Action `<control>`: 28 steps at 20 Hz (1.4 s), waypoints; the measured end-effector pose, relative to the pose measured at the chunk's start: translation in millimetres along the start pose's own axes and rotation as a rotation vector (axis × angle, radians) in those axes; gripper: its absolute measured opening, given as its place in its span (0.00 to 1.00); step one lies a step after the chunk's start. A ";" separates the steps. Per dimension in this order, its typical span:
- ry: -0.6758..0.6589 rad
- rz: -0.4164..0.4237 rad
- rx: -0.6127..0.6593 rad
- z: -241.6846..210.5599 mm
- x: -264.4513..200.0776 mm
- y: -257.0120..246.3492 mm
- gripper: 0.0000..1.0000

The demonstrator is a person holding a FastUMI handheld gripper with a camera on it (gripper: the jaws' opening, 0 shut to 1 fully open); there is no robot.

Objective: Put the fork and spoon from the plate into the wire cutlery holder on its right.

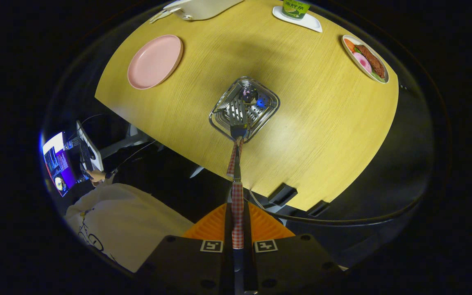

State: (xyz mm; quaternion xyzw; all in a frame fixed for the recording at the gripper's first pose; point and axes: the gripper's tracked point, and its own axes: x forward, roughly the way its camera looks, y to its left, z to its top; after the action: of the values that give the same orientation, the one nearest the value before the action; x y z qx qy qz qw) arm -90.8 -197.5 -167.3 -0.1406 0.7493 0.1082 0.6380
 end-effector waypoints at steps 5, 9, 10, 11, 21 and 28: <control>0.104 -0.017 -0.041 10.9 8.0 -11.6 0.13; 0.139 0.003 -0.032 29.8 11.5 -9.7 0.13; 0.150 0.006 -0.033 31.6 12.8 -12.1 0.13; 0.161 0.004 -0.027 34.0 14.2 -14.7 0.13; 0.154 0.053 0.069 59.3 21.6 -13.4 0.17; 0.007 0.106 0.103 74.0 6.7 -1.5 0.76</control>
State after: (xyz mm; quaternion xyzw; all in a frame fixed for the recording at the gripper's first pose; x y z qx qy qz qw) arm -22.8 -174.1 -185.9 -0.0682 0.7625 0.1027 0.6351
